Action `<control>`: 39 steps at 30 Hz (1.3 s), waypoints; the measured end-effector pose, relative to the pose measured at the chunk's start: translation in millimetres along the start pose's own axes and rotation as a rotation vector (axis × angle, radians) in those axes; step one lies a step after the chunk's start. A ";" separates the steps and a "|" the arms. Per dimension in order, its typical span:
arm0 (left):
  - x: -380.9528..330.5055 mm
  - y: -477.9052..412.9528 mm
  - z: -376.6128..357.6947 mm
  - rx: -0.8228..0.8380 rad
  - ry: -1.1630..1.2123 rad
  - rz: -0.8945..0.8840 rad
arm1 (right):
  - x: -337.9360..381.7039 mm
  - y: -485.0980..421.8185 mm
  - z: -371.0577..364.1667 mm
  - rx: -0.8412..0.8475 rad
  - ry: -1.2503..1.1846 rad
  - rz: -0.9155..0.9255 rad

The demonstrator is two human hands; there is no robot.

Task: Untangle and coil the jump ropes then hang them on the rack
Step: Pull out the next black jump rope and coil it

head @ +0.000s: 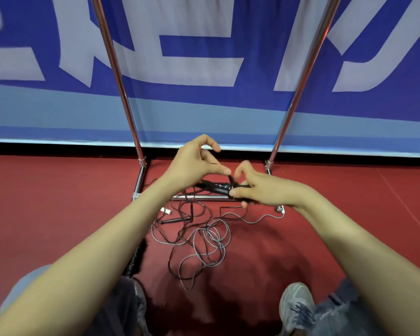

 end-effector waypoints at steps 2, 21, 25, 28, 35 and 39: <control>-9.8 4.5 -3.7 -0.044 0.043 -0.044 | -3.1 -3.7 17.9 -0.185 0.031 0.013; 27.2 9.0 -9.5 -0.016 0.326 0.130 | 16.7 22.7 74.8 -0.598 -0.420 0.309; 36.4 5.7 -6.9 0.027 0.374 0.155 | 34.2 29.1 68.8 -0.414 -0.520 0.425; 31.0 4.1 -6.9 0.089 0.352 0.081 | 39.5 28.4 49.7 -0.219 -0.480 0.409; 19.2 4.8 -5.9 0.331 0.215 0.096 | 31.8 29.6 -3.4 0.258 -0.341 0.235; 15.1 1.8 -1.3 0.247 0.024 0.098 | 13.7 16.7 -13.8 0.207 0.013 0.083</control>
Point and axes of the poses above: each hand's wrist, its own y-axis away from the middle knuckle, its own z-axis out of the back of the hand, x = y × z, the point moved 9 cm from there along -y, towards the middle knuckle, and after that the axes turned 2 degrees about -z, right-handed, at the moved point
